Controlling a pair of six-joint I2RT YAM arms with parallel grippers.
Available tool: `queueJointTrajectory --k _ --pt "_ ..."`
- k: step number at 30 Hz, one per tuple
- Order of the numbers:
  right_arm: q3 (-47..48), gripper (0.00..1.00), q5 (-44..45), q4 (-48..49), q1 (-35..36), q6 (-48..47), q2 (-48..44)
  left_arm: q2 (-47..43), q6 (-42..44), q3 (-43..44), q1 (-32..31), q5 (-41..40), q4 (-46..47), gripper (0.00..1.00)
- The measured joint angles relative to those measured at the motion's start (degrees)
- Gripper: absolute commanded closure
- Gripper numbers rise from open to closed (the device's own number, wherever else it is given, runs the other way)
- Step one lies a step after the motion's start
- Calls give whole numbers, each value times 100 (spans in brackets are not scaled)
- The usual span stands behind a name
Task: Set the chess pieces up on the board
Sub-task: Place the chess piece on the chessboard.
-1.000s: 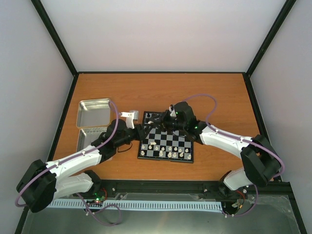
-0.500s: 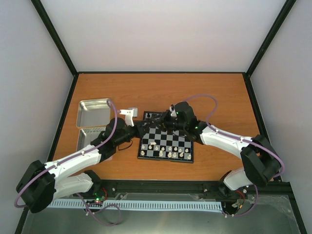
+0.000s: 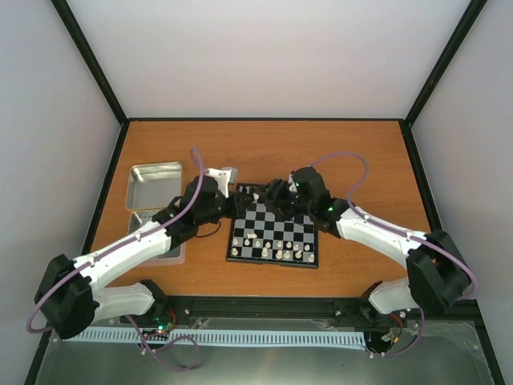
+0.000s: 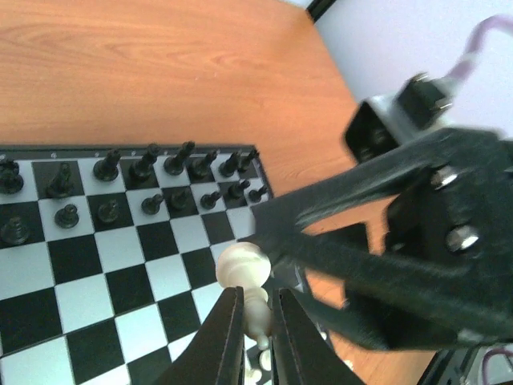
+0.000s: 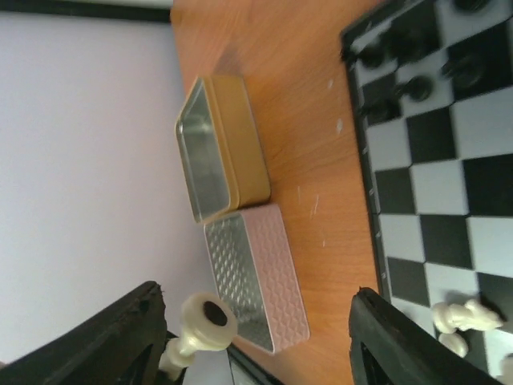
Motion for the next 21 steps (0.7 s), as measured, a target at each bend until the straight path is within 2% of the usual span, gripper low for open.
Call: queueJointTrajectory --k 4,8,12,17,21 --pt "-9 34 566 -605 -249 -387 -505 385 284 765 -2 136 -1233 99" --pt "-13 34 1318 -1233 -474 -748 -1036 675 479 970 -81 184 -2249 99" --pt "-184 34 2006 -1751 -570 -990 -1545 1093 612 1108 -555 94 -3213 99" --pt "-498 34 2413 -2127 -627 -1067 -1882 1576 706 1436 -1167 -46 -3921 99" --pt "-592 34 2518 -2282 -654 -1082 -1906 1799 745 1523 -1276 -116 -4214 99"
